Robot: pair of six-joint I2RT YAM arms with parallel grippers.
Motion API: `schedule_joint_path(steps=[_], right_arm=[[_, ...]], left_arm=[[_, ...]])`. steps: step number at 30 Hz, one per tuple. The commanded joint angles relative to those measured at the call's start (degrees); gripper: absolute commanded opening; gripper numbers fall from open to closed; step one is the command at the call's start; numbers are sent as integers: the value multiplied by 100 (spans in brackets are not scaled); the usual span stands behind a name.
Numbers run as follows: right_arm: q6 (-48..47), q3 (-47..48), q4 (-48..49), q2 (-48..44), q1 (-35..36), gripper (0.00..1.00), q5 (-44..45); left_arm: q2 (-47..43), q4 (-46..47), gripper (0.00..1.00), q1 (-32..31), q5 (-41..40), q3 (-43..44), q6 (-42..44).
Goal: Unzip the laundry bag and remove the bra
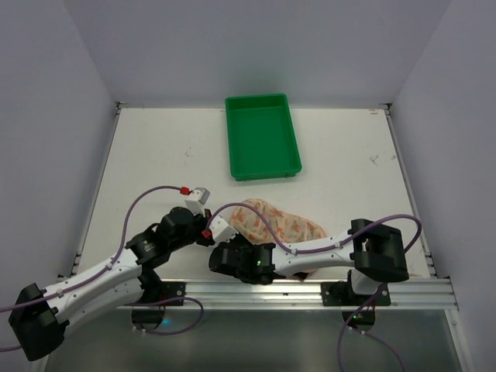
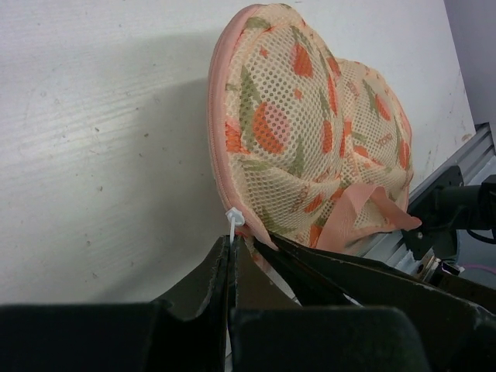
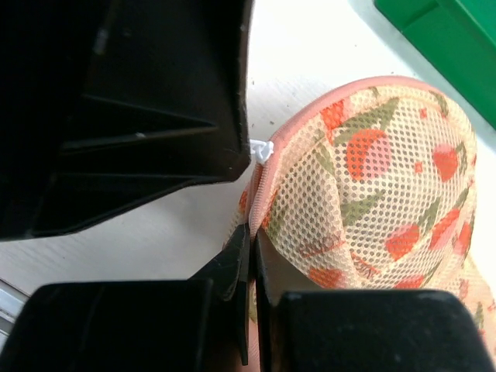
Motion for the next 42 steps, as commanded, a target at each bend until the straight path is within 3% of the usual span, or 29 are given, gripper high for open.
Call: schedule_joint_path(steps=[1, 9, 18, 19, 20, 22, 23, 25, 26, 29, 35, 42], right_arm=[[406, -242, -306, -136, -15, 0, 286], [424, -1304, -192, -1568, -15, 0, -522], [775, -1456, -648, -2211, -15, 0, -848], [784, -1394, -701, -2194, -15, 5, -875], [775, -1333, -762, -2193, -24, 17, -901], [662, -1131, -772, -2185, -7, 32, -1006], [574, -1060, -676, -2185, 2, 49, -1068], [363, -841, -596, -2115, 2, 62, -1069], [292, -762, -465, -2071, -7, 74, -1042], [-42, -463, -271, -1721, -7, 89, -885], [-473, 65, 273, -920, 2, 94, -594], [-52, 100, 494, -208, 2, 86, 494]], left_arm=[[-178, 28, 0, 5, -132, 341, 55], [-83, -245, 0, 23, -957, 306, -93], [94, -34, 0, 41, -1222, -1, -261], [102, -8, 0, 41, -1196, -10, -252], [102, 18, 0, 41, -1108, -10, -235], [129, 106, 0, 40, -994, -1, -191], [138, 150, 0, 32, -863, -1, -182], [155, 308, 0, 32, -626, -1, -155], [155, 361, 0, 32, -555, -1, -164], [155, 493, 0, 32, -343, 7, -234], [59, 511, 0, 23, -63, 51, -313], [-179, 502, 0, 23, 53, 51, -437]])
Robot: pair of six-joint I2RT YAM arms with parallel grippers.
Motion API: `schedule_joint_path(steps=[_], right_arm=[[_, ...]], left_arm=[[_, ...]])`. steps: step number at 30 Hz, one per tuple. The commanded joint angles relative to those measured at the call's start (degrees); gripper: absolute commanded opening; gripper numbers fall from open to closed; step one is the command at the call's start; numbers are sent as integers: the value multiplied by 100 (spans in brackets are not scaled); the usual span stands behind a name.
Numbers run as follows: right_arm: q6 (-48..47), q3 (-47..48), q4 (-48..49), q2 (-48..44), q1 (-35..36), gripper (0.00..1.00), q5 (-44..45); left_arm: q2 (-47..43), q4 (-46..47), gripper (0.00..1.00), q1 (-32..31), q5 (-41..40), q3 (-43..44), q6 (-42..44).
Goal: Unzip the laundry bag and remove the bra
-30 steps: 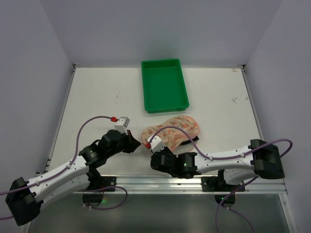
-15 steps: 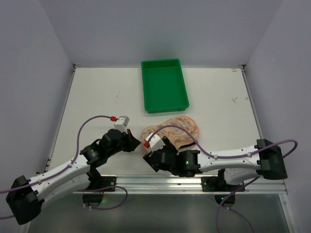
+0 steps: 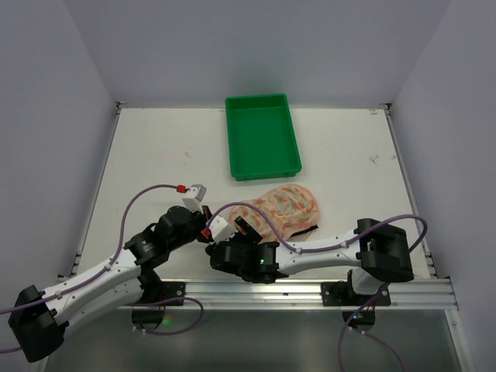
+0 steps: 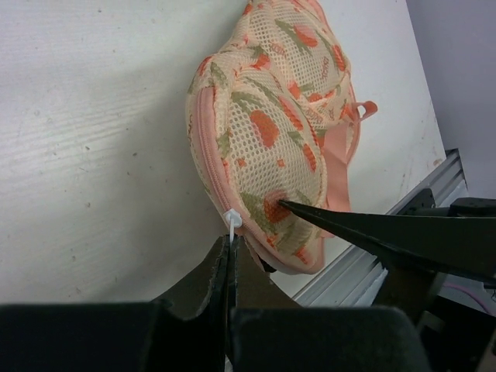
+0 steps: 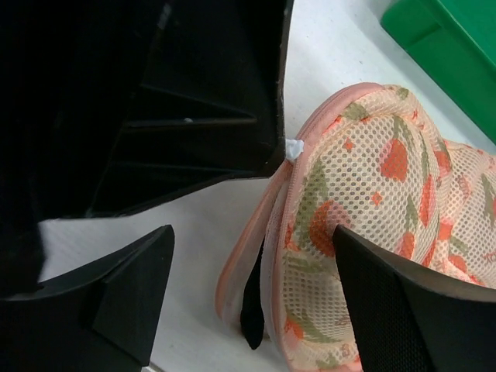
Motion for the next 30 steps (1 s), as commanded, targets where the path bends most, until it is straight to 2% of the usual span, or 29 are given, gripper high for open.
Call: schedule_joint_path(steps=[1, 4, 5, 7, 8, 14, 17, 22, 26, 30], right_arm=[[357, 159, 295, 240, 22, 84, 868], [524, 98, 260, 390, 13, 67, 868], [577, 80, 164, 408, 22, 47, 842], [918, 28, -55, 391, 13, 20, 842], [1016, 10, -292, 304, 22, 0, 833], [1439, -736, -777, -548, 22, 0, 394], [1439, -1271, -874, -1225, 31, 0, -18], [1422, -1519, -980, -2077, 31, 0, -896], [1597, -1546, -1155, -2272, 31, 0, -986], [1641, -1485, -1208, -2193, 39, 1, -934]], left_arm=[[-113, 325, 0, 12, 175, 27, -133], [-78, 325, 0, 12, 210, 45, -142], [-69, 325, 0, 12, 210, 54, -133], [-25, 299, 0, 12, 176, 71, -98], [-25, 273, 0, 12, 149, 89, -98], [-60, -35, 0, 12, -482, 142, -19], [45, -132, 0, 21, -799, 115, -27], [343, -88, 0, 30, -1116, 1, -141], [546, -27, 0, 47, -1389, -95, -124], [590, 70, 0, 47, -1275, -131, -45]])
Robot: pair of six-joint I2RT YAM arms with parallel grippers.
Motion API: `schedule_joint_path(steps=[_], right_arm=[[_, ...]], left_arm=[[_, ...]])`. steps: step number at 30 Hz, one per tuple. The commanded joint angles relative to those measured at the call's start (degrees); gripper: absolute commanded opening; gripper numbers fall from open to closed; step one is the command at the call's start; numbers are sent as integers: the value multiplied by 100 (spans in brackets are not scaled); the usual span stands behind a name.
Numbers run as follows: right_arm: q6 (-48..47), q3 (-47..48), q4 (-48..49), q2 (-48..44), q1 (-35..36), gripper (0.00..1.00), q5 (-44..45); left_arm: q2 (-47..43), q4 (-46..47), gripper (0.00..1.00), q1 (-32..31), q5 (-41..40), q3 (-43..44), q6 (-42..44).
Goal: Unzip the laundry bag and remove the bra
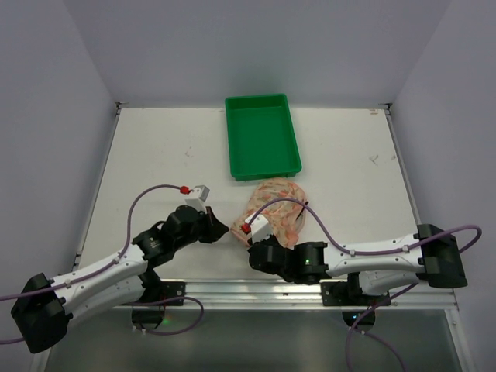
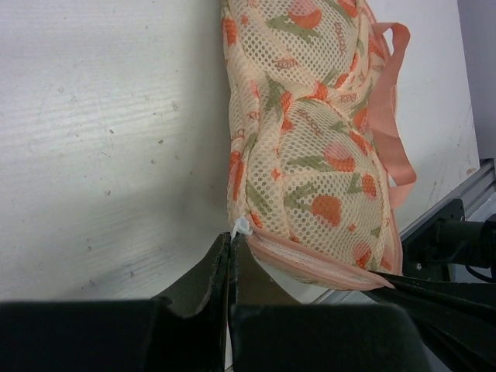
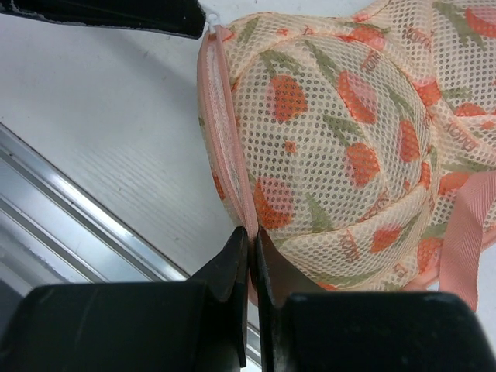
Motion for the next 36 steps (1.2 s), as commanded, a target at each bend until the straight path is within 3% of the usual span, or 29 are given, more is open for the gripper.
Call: schedule_joint_path(steps=[1, 6, 7, 9, 14, 25, 28, 30, 34, 35, 36], right_arm=[[258, 19, -578, -38, 22, 7, -22], [-40, 520, -483, 375, 22, 49, -145], [-180, 590, -421, 436, 31, 63, -145], [-304, 810, -280, 673, 22, 74, -119], [-533, 1512, -193, 1411, 22, 88, 417], [-1060, 1892, 845, 2563, 31, 89, 954], [-1008, 1857, 994, 2748, 22, 86, 1041], [-894, 1839, 925, 2827, 31, 79, 1199], [-762, 1602, 863, 2652, 31, 34, 1235], [-718, 1523, 697, 2582, 31, 11, 1226], [-570, 1479, 565, 2442, 31, 3, 1252]], left_arm=[[26, 48, 0, 97, -812, -122, 169], [-149, 197, 0, 97, -390, -166, 178], [-167, 268, 0, 97, -242, -183, 161], [-237, 321, 0, 89, -135, -236, 65], [-361, 426, 0, 62, 58, -377, -85], [-572, 453, 0, 53, 296, -351, -226], [-554, 453, 0, 53, 435, -333, -253], [-572, 453, 0, 53, 454, -307, -253], [-580, 444, 0, 53, 411, -263, -244], [-589, 427, 0, 53, 393, -245, -226], [-589, 392, 0, 53, 384, -228, -209]])
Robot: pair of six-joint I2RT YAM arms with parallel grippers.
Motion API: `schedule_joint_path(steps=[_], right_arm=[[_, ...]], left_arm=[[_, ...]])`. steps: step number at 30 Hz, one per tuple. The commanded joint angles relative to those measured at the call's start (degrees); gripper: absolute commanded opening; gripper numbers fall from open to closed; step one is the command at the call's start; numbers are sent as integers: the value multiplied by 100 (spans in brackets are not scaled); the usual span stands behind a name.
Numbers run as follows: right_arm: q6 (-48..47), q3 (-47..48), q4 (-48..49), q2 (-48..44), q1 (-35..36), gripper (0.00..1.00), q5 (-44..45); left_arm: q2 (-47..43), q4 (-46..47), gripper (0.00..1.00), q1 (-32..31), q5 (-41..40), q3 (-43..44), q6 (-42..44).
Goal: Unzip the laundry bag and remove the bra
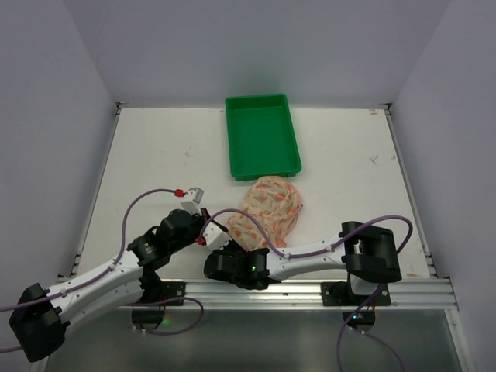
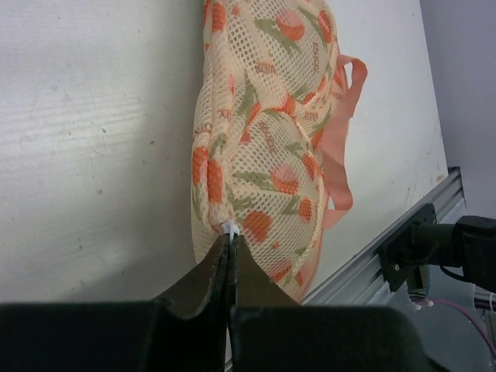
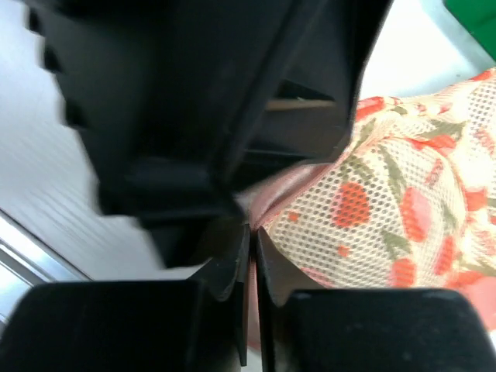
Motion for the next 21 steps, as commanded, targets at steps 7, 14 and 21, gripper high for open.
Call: schedule_joint_path(steps=[7, 14, 21], right_arm=[[909, -1108, -851, -1595, -153, 0, -47], [1252, -1601, -1484, -2757, -144, 0, -461], [1410, -1672, -1642, -3075, -144, 0, -725]], left_arm=[[23, -86, 0, -30, -262, 214, 168], [295, -78, 0, -12, -649, 223, 291], [594, -217, 0, 67, -1010, 197, 318]])
